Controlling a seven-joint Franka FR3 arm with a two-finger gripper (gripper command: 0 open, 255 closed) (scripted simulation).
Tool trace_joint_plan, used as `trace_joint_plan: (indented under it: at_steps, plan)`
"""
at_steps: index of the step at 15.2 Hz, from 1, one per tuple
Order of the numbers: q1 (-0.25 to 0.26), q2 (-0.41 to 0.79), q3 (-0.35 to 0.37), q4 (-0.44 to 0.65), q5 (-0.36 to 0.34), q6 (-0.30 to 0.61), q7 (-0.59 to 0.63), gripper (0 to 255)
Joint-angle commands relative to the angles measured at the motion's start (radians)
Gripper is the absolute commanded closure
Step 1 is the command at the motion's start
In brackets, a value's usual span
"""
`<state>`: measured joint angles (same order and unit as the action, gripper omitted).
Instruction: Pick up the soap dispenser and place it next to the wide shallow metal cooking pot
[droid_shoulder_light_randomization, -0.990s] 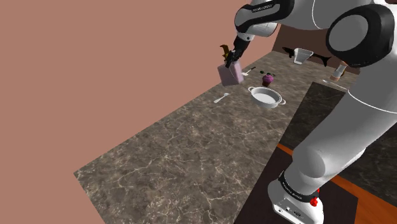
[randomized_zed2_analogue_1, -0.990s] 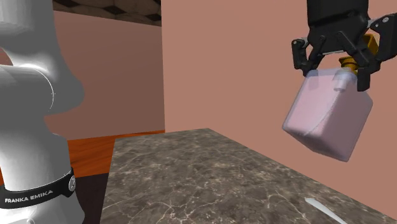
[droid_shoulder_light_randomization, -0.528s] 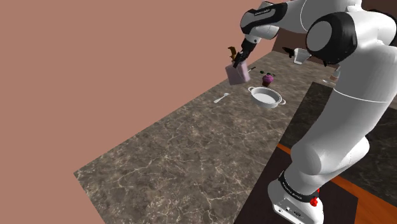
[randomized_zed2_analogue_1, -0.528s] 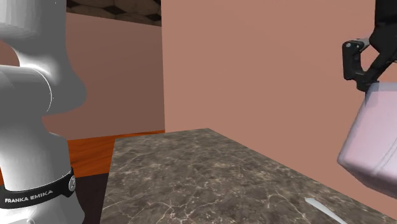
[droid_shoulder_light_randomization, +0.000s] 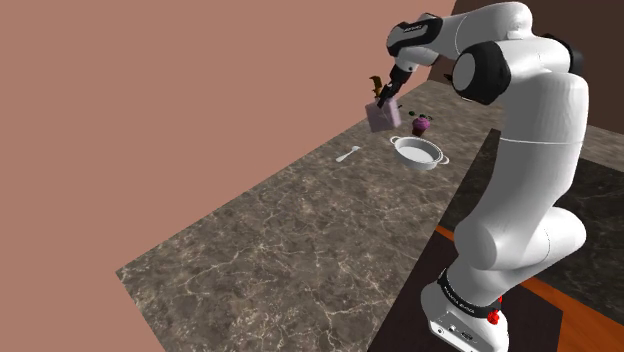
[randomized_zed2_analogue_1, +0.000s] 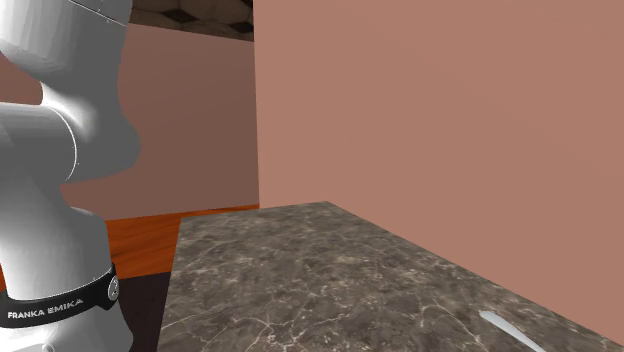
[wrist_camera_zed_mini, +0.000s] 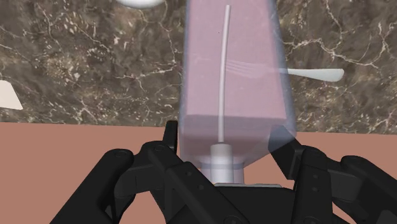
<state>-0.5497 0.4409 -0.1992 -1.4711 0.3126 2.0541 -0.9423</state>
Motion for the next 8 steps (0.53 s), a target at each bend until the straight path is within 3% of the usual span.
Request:
trace_joint_plan:
  at_steps: [1,3,8]
  plan:
    - [-0.035,0.067,-0.002,0.088,0.016,-0.027,-0.031,255]
    - [-0.061,0.121,-0.002,0.160,0.026,-0.051,-0.047,255]
    - [-0.059,0.133,0.003,0.113,0.034,0.007,-0.062,255]
